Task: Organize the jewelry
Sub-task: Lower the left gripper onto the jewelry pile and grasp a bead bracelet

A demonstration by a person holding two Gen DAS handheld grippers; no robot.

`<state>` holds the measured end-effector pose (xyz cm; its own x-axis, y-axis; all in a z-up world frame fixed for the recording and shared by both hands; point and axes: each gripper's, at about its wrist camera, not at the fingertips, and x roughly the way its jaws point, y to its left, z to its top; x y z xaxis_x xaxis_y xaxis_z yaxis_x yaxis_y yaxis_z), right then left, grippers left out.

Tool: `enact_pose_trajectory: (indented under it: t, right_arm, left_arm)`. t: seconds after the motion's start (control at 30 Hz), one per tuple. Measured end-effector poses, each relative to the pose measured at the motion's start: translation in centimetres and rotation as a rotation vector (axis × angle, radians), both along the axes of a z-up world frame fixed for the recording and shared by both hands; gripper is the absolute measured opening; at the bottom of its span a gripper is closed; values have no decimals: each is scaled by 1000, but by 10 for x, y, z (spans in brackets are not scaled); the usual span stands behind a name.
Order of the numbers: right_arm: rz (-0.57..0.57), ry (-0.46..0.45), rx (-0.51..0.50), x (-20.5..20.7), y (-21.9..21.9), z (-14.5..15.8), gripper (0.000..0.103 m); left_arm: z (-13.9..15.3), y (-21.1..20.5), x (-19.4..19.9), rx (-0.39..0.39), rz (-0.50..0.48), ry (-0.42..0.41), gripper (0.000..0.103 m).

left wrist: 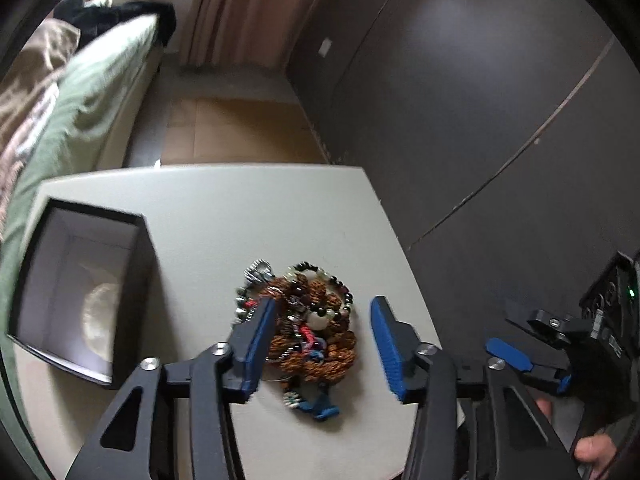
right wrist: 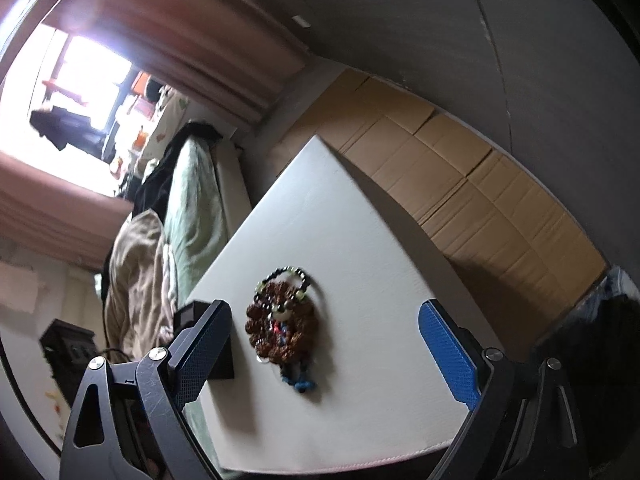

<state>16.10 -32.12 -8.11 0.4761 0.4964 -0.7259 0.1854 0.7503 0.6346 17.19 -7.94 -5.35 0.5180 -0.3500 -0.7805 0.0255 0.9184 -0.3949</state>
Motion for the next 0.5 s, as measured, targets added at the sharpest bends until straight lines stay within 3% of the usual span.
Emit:
enact_pose_trajectory:
  t: [0.2,0.43,0.5]
  right_arm:
    - [-17,-8,13,2,-14,2,95]
    - [-38,-14,41,3,-29,4,95]
    - [-38,-12,50,3,-30,3,95]
  left_arm:
    - [-22,-15,18,17,28,94,40]
    - [-40,-24,31,53,78,140,40]
    - [-46,-22,32,46,97,152,31]
